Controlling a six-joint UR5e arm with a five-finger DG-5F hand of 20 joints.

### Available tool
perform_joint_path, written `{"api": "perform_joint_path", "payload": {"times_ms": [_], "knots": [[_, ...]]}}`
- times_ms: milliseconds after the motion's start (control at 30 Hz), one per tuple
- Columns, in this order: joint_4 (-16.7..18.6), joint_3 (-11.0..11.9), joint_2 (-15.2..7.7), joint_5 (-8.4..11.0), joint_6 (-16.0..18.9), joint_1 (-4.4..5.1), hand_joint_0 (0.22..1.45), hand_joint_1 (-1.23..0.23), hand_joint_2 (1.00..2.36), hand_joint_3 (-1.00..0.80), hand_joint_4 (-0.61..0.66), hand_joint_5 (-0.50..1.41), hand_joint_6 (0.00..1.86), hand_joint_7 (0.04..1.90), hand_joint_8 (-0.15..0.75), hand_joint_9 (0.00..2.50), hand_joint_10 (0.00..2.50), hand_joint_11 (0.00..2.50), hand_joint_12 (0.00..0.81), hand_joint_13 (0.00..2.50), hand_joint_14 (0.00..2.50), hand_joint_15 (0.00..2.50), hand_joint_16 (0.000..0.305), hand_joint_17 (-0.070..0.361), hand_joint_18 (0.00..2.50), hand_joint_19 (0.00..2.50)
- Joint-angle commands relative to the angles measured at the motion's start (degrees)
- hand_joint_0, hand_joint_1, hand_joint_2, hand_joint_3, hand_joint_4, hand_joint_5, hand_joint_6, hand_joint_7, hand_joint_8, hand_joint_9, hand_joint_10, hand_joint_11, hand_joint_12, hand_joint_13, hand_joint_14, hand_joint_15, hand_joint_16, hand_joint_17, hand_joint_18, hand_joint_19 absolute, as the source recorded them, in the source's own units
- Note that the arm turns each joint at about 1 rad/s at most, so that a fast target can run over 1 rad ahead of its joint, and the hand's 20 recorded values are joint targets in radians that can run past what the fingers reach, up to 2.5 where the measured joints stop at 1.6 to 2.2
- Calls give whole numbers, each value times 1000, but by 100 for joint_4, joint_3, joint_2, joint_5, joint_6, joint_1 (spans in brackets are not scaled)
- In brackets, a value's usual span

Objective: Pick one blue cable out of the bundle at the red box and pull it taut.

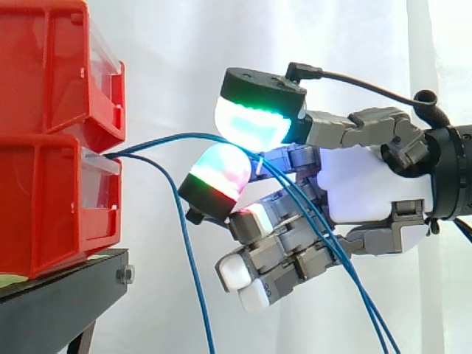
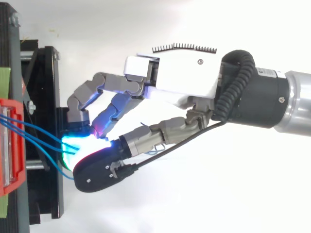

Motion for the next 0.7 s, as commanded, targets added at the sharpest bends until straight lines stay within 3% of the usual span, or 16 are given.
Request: {"api": "perform_joint_path", "payload": {"times_ms": [0,200,300,367,467,567,667], "knots": [[9,3,4,0,-9,-2,747,-865,1000,-500,-67,-192,918,957,268,900,14,1061,365,770,18,555,47,106,677,286],[17,-6,-5,0,-9,7,708,-895,1000,-500,-17,-186,902,882,243,885,14,1047,360,755,20,538,47,106,673,277],[17,-6,-5,0,-9,-2,590,-915,1000,-500,0,-182,898,925,245,893,15,1047,364,756,18,545,48,107,672,293],[17,3,4,0,-18,-2,461,-854,1000,-500,30,-178,903,897,284,931,12,1041,397,783,18,555,55,123,713,314],[17,-6,4,0,-18,-2,410,-661,1000,-500,49,-172,903,866,320,987,9,1046,431,820,15,556,61,137,748,327],[26,-6,-5,0,-18,7,453,-520,1000,-500,40,-173,896,895,311,985,12,1041,417,810,18,567,58,130,711,361],[26,-6,-5,0,-18,-2,542,-525,1000,-500,18,-174,891,949,288,987,16,1058,391,794,19,585,51,114,656,395]]}}
